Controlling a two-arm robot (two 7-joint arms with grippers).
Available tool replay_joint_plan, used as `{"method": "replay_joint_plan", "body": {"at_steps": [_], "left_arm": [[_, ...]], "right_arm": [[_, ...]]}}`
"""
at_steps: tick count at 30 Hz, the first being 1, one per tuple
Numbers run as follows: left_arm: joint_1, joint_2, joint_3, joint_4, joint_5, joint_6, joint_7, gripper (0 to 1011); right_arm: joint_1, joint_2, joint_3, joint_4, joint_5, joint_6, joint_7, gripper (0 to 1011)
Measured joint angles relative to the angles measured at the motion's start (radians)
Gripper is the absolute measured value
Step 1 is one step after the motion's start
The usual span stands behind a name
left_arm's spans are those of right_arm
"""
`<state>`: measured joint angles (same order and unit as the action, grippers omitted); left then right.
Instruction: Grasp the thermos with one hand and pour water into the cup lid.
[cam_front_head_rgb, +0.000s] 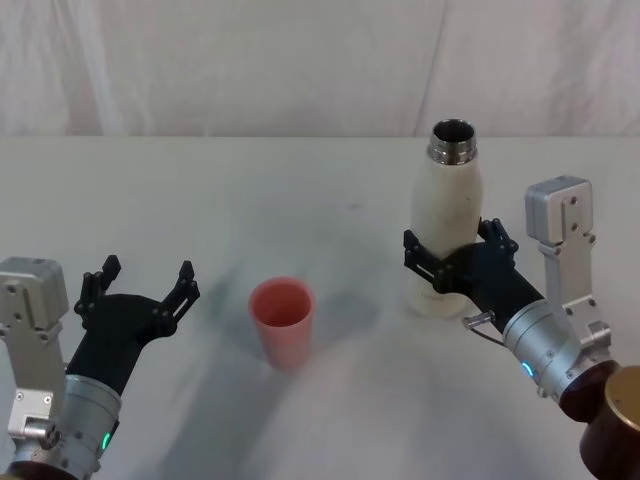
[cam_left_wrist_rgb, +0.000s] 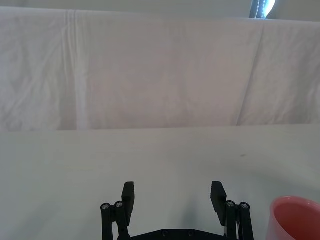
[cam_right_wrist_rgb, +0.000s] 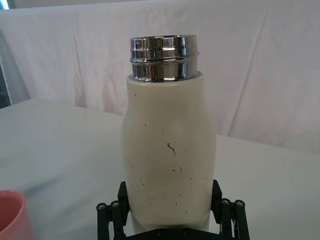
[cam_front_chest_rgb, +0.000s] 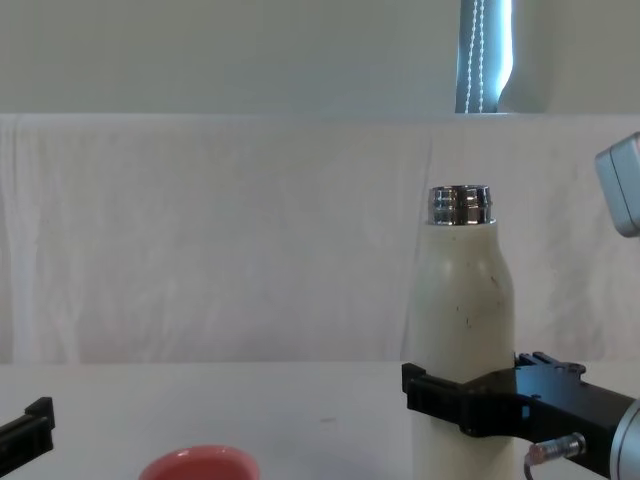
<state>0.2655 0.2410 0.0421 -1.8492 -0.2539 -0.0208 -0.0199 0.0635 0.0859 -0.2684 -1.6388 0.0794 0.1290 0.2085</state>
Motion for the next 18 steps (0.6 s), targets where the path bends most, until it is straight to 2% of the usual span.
{"method": "replay_joint_plan", "body": {"at_steps": [18], "left_arm": [[0.0,0.0,0.0,0.0,0.0,0.0,0.0,1001]], "right_arm": [[0.007,0.002,-0.013,0.017,0.03,-0.018,-0.024,960]]}}
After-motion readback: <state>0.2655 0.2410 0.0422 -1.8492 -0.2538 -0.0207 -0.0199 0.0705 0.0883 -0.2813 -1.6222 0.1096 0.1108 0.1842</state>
